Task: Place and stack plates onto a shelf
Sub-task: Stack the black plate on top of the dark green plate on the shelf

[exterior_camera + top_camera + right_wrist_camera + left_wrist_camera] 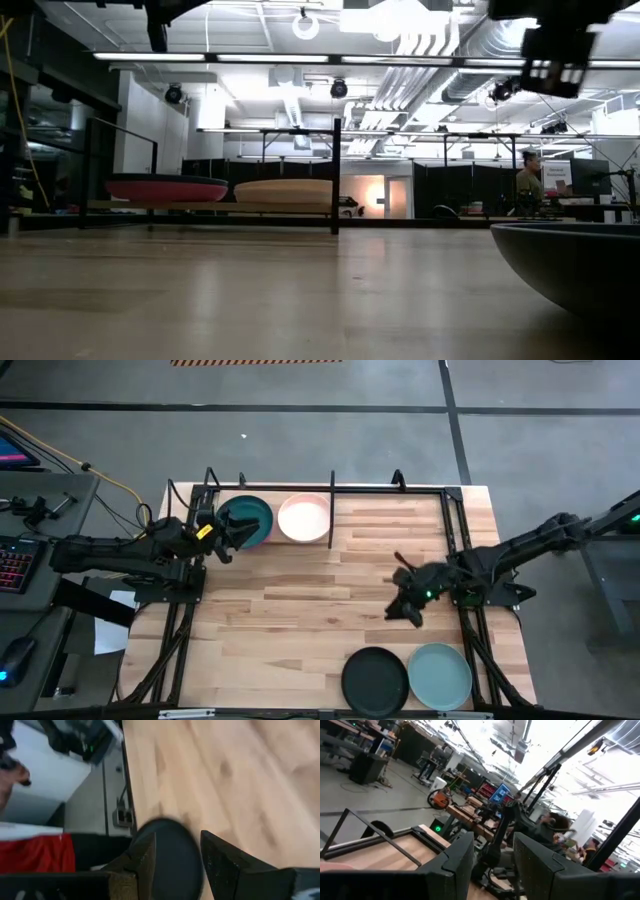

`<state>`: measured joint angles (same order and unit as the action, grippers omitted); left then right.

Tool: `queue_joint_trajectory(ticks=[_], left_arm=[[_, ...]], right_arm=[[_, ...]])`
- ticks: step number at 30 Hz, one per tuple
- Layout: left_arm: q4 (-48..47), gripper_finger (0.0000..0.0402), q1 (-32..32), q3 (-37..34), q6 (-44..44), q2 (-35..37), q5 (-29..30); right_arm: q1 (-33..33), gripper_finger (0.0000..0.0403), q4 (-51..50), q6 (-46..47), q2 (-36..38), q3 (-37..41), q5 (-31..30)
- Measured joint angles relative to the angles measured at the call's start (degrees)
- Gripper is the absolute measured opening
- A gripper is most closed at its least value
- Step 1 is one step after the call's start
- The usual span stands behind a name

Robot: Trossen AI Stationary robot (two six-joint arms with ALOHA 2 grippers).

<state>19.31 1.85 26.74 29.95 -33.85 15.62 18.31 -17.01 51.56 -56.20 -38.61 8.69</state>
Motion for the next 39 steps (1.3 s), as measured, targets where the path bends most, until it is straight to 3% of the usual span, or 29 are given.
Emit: queue_joint_trajectory(ticks=[10,14,19,28,31,35,39], left_arm=[[-0.1,0.0131,0.0,0.0,1.0,-2.2,0.0],[-0.2,0.0131,0.0,0.0,1.1,-3.0,0.0],[-0.2,0.0131,0.0,0.0,1.3,-3.4,0.0],[-0.2,0.0131,0.0,0.0,1.3,-3.4,0.0],[-0.2,0.0131,0.0,0.0,1.4,-3.4,0.0],[-0.2,0.0131,0.0,0.0,1.4,-3.0,-0.9],[1.1,0.0131,0.0,0.0,1.4,-1.3,-2.2]], right_arm=[[11.8,0.0138,0.1,17.6,-14.6,0.0,-2.4],[12.3,0.0138,1.5,24.8,-22.8,0.1,1.6],[12.3,0.0138,7.0,27.1,-30.7,0.1,5.6],[12.6,0.0135,12.9,30.9,-37.0,-0.1,6.0],[12.6,0.0104,12.7,31.0,-37.7,-0.1,5.7],[11.8,0.0016,13.0,30.5,-37.1,0.0,5.4],[9.2,0.0006,15.1,29.0,-34.8,0.2,4.3]])
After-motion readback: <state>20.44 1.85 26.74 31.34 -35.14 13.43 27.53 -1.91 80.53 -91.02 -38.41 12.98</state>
